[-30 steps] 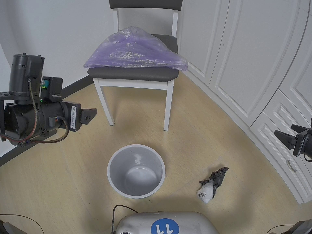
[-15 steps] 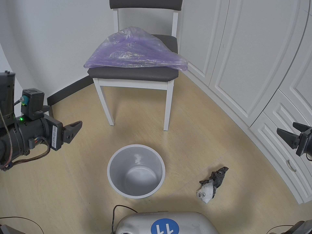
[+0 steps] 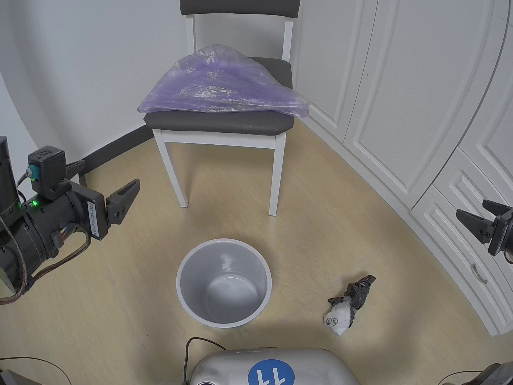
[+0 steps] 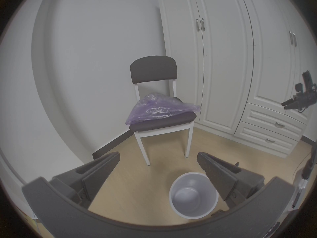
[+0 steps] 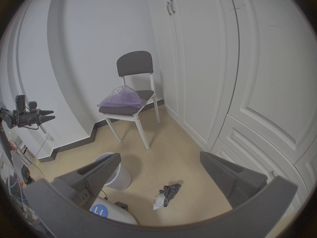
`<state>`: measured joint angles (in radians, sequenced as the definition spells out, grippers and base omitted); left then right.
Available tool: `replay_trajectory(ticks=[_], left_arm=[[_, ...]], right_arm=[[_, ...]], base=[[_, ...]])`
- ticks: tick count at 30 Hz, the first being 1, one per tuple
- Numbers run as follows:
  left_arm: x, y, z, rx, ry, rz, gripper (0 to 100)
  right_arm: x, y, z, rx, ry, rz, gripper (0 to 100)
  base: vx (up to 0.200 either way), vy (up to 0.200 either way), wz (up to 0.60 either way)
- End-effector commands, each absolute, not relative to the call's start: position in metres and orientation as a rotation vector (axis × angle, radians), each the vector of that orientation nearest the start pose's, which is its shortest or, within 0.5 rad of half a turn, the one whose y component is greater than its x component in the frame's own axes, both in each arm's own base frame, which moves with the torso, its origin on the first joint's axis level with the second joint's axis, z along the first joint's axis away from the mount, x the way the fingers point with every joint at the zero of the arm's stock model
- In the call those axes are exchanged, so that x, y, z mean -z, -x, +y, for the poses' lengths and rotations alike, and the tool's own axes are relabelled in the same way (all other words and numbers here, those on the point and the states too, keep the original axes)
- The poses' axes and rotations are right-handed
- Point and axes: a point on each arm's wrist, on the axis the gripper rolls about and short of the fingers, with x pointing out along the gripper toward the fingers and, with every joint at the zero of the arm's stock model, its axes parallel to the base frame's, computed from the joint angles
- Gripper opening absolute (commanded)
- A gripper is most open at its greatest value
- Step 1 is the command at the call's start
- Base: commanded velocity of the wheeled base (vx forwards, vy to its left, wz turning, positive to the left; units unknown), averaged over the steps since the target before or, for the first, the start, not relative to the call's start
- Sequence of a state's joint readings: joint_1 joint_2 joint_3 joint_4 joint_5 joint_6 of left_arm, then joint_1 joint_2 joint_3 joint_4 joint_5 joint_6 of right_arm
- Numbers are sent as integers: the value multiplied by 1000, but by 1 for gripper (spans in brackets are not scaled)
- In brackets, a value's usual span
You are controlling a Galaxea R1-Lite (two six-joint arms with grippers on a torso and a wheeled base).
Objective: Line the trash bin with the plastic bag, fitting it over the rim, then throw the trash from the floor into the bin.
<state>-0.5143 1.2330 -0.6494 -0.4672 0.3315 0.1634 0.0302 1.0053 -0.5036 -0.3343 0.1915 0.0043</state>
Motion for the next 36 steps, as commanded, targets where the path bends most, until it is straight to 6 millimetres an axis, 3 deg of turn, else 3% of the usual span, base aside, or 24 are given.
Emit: replay_trajectory(ticks=[1, 6, 11, 14, 15, 18, 20, 23, 27, 32, 36], left_arm=[[-228, -185, -89, 164, -229, 143, 100], [-223, -218, -84, 81, -217, 190, 100], [-221, -247, -79, 18, -203, 214, 100], [-215, -289, -65, -63, -209, 244, 100], [-214, -293, -64, -70, -210, 246, 100], [-205, -342, -51, -131, -205, 262, 100], [-202, -353, -49, -140, -206, 264, 100], [-192, -390, -43, -156, -195, 257, 100], [-189, -410, -42, -148, -181, 235, 100], [-174, -452, -31, -187, -153, 171, 100], [-168, -470, -27, -206, -118, 125, 100]], right_arm=[[-219, -128, 8, -220, -18, 172, 100], [-221, -128, 8, -218, -20, 186, 100], [-221, -129, 7, -214, -21, 192, 100], [-220, -130, 7, -212, -22, 198, 100], [-220, -131, 7, -212, -22, 200, 100], [-219, -132, 7, -212, -23, 204, 100], [-219, -132, 7, -210, -23, 204, 100], [-219, -132, 6, -210, -25, 206, 100], [-218, -134, 6, -210, -28, 212, 100], [-217, -136, 4, -201, -32, 218, 100], [-217, -136, 3, -193, -33, 218, 100]], base=[[200, 0, 0], [200, 0, 0], [0, 0, 0], [0, 0, 0], [0, 0, 0], [0, 0, 0], [0, 0, 0], [0, 0, 0], [0, 0, 0], [0, 0, 0], [0, 0, 0]])
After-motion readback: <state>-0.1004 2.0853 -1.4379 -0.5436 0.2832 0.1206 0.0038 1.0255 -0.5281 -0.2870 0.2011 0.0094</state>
